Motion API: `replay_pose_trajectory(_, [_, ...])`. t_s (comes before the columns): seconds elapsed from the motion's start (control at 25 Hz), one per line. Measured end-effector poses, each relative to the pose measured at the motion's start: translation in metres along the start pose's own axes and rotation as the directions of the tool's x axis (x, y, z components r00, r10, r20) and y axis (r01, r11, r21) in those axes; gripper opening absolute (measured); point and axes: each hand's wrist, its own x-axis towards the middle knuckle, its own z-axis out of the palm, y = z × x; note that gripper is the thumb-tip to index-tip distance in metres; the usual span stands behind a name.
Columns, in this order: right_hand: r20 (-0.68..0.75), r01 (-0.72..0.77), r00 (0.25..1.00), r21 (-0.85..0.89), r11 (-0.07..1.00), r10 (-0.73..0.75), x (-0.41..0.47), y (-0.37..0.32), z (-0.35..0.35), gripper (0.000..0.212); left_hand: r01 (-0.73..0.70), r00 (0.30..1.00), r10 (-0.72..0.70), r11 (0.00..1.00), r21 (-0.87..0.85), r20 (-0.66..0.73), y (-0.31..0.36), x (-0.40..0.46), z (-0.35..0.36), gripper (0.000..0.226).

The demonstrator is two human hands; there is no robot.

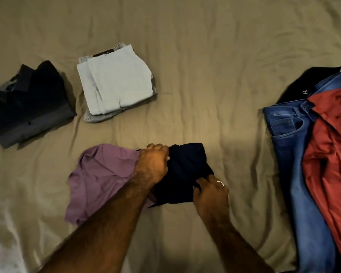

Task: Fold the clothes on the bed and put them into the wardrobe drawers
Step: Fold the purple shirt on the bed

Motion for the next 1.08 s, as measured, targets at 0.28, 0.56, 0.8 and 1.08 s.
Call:
replay_pose_trajectory(0.28, [-0.160,-0.171,0.953,0.423,0.890,0.259,0.009,-0.003,-0.005,0.050,-0.173,0.893,0.178,0.984,0.050,-0.414,0.001,-0.032,0.010,0.026])
replay_pose_trajectory(0.56, [0.324,-0.525,0.850,0.590,0.614,0.416,0.059,0.001,-0.009,0.033,-0.121,0.982,0.091,0.976,-0.181,-0.164,0.009,-0.037,0.034,0.046])
replay_pose_trajectory(0.8, [0.164,-0.100,0.987,0.591,0.800,0.003,0.019,-0.118,-0.013,0.022,0.480,0.849,-0.286,0.064,-0.875,0.445,-0.045,-0.051,-0.052,0.071])
replay_pose_trajectory(1.08, [0.328,-0.180,0.934,0.778,0.603,-0.144,-0.004,-0.215,0.025,0.013,0.478,0.702,-0.541,-0.124,-0.869,0.464,-0.209,-0.132,-0.046,0.010])
